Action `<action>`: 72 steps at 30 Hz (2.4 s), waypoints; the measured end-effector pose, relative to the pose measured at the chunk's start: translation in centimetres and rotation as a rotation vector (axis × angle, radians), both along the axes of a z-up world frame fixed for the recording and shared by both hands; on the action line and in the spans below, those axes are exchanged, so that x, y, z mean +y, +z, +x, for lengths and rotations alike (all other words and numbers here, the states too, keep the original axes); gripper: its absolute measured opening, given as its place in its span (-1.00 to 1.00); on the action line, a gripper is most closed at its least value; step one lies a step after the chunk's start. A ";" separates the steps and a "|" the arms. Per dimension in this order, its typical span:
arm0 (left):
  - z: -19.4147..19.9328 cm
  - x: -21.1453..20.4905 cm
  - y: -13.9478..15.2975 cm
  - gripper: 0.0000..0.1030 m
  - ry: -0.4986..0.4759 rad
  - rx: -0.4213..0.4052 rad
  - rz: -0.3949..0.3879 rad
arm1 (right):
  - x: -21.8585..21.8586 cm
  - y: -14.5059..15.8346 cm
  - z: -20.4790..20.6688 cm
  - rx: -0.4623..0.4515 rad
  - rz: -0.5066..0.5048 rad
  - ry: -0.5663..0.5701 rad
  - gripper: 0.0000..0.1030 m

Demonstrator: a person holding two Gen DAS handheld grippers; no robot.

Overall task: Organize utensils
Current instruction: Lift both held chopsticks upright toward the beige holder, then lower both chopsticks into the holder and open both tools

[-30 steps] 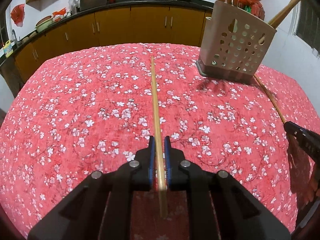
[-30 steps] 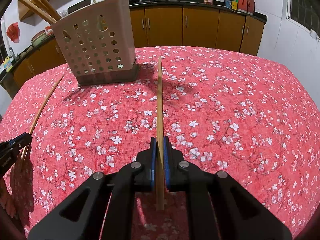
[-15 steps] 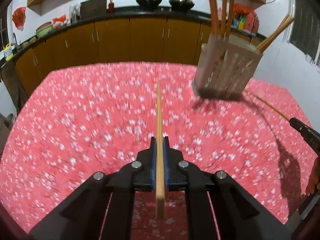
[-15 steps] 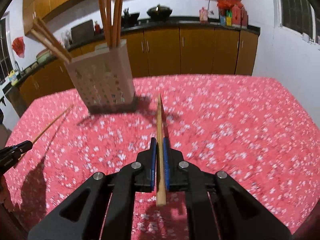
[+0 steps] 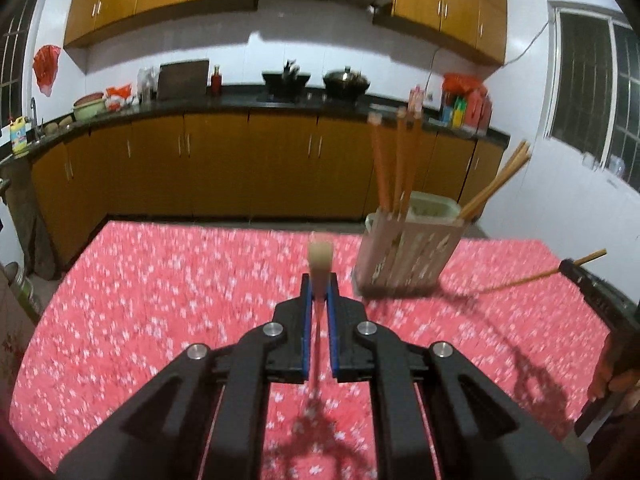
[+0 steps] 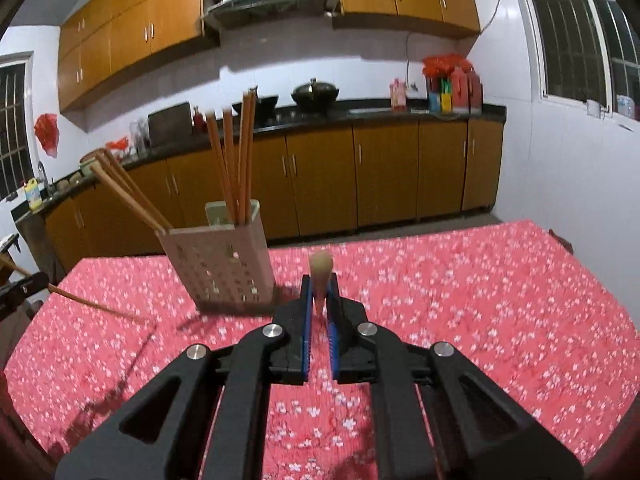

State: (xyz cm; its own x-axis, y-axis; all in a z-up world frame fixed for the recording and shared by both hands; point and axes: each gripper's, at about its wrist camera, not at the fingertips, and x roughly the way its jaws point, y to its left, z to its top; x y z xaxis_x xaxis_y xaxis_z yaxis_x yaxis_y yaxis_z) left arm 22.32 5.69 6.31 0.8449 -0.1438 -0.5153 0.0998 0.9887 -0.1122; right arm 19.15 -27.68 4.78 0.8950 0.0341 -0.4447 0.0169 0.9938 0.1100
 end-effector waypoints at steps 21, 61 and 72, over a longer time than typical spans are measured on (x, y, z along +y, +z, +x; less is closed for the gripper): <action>0.2 -4.7 9.8 -0.85 -0.162 -0.227 -0.060 | 2.2 11.0 -0.4 -0.236 0.102 0.165 -0.86; 10.5 -7.0 6.1 -0.85 -0.090 -0.211 -0.107 | 6.0 6.4 9.7 -0.260 0.069 0.110 -0.85; 11.0 -7.5 6.3 -0.85 -0.055 -0.253 -0.077 | 6.1 6.3 10.2 -0.279 0.075 0.110 -0.86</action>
